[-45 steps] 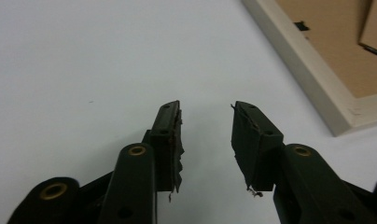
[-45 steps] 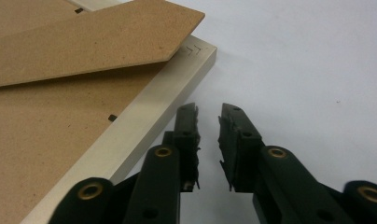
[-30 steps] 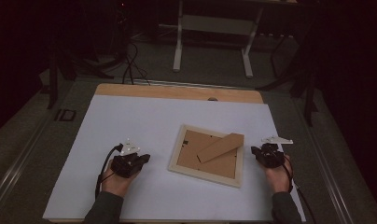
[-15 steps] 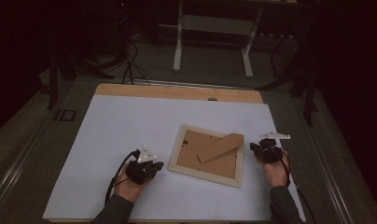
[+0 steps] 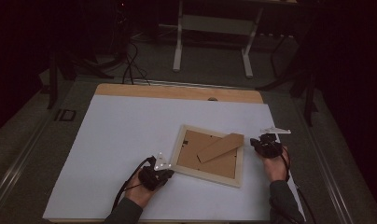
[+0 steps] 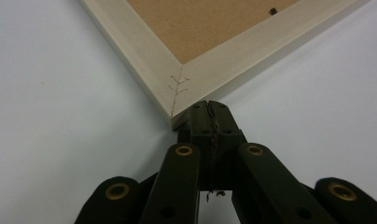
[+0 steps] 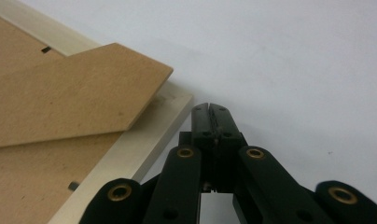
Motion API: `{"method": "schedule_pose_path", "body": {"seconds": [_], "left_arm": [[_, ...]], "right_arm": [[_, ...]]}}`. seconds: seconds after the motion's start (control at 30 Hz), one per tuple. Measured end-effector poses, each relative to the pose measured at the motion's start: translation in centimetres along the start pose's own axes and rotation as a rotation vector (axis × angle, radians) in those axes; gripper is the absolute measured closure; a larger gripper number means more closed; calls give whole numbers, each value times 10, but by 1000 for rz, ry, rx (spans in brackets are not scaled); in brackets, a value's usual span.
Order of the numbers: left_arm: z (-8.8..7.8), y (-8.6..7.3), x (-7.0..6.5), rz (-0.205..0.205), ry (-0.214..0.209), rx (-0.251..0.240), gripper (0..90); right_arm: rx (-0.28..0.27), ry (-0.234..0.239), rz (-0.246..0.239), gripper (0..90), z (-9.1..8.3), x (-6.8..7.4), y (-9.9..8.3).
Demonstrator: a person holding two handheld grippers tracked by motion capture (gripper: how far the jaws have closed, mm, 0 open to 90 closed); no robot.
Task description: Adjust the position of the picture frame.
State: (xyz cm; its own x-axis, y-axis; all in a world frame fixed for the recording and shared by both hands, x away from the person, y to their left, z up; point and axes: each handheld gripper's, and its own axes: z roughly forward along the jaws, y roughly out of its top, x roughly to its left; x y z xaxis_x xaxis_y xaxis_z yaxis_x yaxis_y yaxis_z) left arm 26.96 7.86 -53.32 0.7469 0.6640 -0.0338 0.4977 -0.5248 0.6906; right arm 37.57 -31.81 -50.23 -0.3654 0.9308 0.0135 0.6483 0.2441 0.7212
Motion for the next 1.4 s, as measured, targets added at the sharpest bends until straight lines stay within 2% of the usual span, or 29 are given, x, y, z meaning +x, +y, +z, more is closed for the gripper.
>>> {"method": "schedule_pose_path", "body": {"seconds": [0.17,0.33,0.53,0.7,1.07,1.4], "left_arm": [[1,1,1,-3,4,1,900],[1,3,9,-46,22,5,900],[5,7,17,-61,40,10,900],[7,9,23,-96,39,0,900],[14,18,34,-117,66,6,900],[19,25,43,-133,78,11,900]], "right_arm": [[1,4,12,898,2,-3,2],[14,6,16,898,7,-5,3],[14,9,33,898,12,-7,8],[12,12,39,898,16,-7,15],[32,32,107,898,29,-17,14],[47,40,107,898,36,-17,19]]}}
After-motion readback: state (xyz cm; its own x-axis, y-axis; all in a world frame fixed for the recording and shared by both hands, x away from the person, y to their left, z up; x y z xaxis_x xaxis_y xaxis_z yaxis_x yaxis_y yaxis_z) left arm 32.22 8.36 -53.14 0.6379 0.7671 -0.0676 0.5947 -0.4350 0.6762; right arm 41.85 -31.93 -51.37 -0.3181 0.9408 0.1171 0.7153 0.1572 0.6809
